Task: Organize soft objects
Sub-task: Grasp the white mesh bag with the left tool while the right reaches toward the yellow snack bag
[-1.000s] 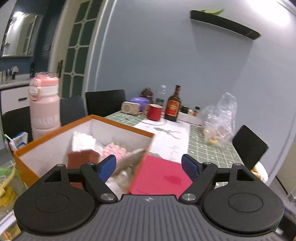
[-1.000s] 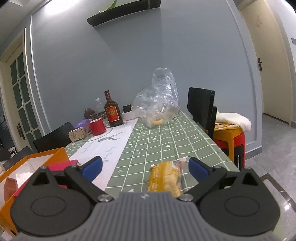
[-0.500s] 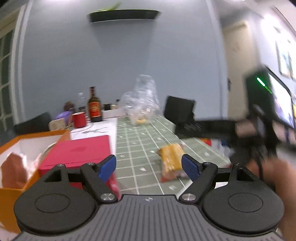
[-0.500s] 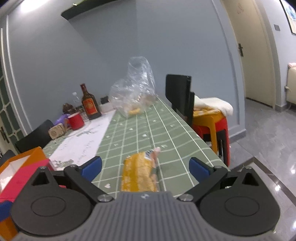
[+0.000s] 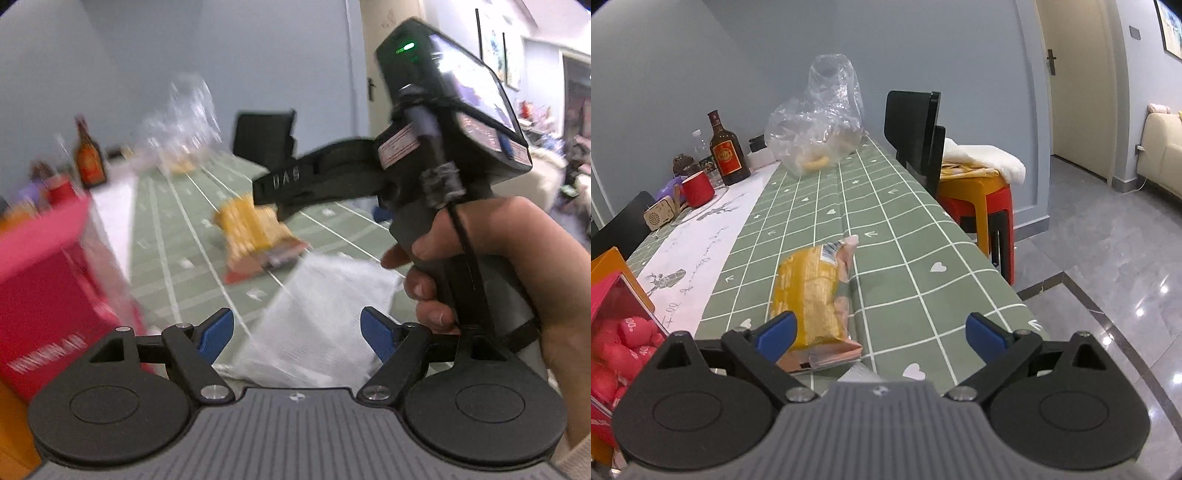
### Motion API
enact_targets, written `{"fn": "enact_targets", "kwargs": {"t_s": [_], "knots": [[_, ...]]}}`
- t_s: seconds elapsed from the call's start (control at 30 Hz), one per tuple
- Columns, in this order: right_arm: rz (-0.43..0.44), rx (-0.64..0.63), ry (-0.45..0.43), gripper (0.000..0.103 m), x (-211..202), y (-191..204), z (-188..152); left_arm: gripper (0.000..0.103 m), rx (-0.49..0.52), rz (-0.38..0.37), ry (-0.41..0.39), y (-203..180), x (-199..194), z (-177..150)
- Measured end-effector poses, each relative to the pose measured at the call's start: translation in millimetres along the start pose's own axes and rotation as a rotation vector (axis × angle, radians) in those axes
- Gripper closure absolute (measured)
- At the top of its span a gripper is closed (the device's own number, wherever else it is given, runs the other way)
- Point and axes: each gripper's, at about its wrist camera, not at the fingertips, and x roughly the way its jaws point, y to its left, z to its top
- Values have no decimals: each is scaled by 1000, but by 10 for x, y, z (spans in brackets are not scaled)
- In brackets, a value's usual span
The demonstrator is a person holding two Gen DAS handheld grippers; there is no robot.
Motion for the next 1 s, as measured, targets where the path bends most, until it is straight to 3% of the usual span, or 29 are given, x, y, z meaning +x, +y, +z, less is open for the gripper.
{"fn": "enact_targets", "kwargs": {"t_s": [0.3, 0.4, 0.53, 0.7, 0.77, 0.83, 0.87, 1.0], "knots": [[-7, 62, 6, 7, 9, -110, -4, 5, -31, -62, 106, 63, 193, -56], [-7, 84, 6, 7, 3, -147, -7, 0, -32, -78, 117, 105, 253, -57], [-22, 98, 9, 7, 28, -176, -5, 0, 42, -59, 83, 31, 267, -97], [5, 92, -4, 7, 36, -165, 1, 0, 5, -76, 99, 96, 321, -66], [30, 80, -7, 7, 41, -134, 11, 19, -8, -71, 103, 113, 300, -50], [75, 91, -13, 6, 38, -121, 8, 91, -27, -32, 103, 147, 247, -23], [103, 98, -14, 5, 39, -112, 11, 98, -48, 6, 110, 178, 237, -15], [182, 134, -36, 5, 42, -58, 6, 99, -155, 123, 115, 316, 225, -19]]}}
